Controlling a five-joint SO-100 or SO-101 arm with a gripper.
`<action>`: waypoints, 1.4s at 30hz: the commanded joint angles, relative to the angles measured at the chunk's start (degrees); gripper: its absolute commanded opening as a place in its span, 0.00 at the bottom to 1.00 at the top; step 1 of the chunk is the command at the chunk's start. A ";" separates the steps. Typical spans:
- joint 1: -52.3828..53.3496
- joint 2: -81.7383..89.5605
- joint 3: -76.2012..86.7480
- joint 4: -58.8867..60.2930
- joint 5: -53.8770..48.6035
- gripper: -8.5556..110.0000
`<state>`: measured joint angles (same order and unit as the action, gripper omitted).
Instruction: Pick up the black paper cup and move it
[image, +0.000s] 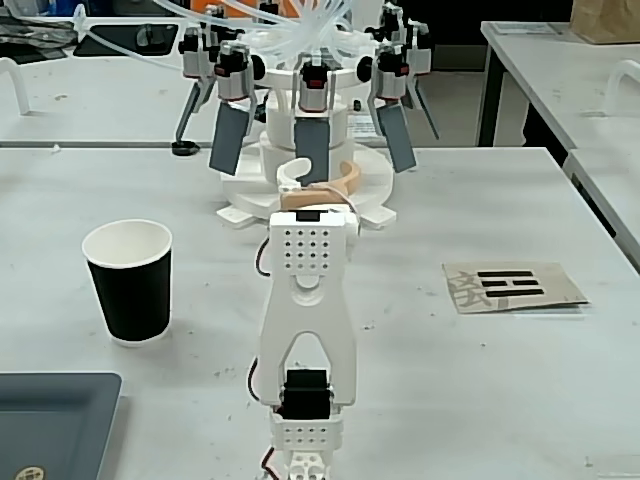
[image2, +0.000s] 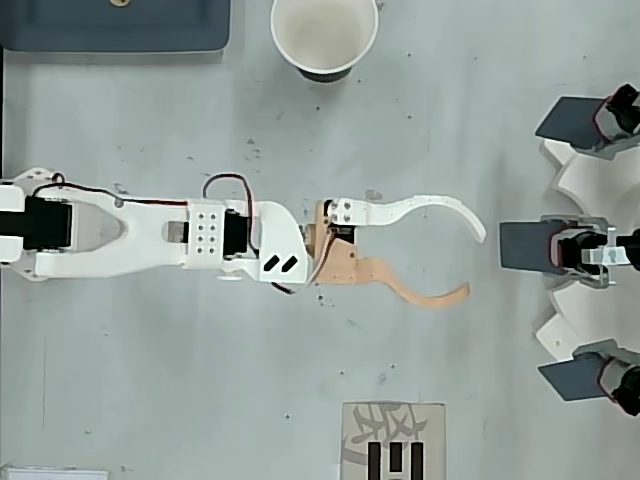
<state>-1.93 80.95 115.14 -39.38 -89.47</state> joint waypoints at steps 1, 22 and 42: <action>0.35 -1.76 -2.46 -6.06 -0.62 0.16; 0.35 -1.76 1.05 -7.29 -0.88 0.17; 0.53 0.62 8.70 -18.37 -2.29 0.17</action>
<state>-1.93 77.96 123.49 -54.76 -91.32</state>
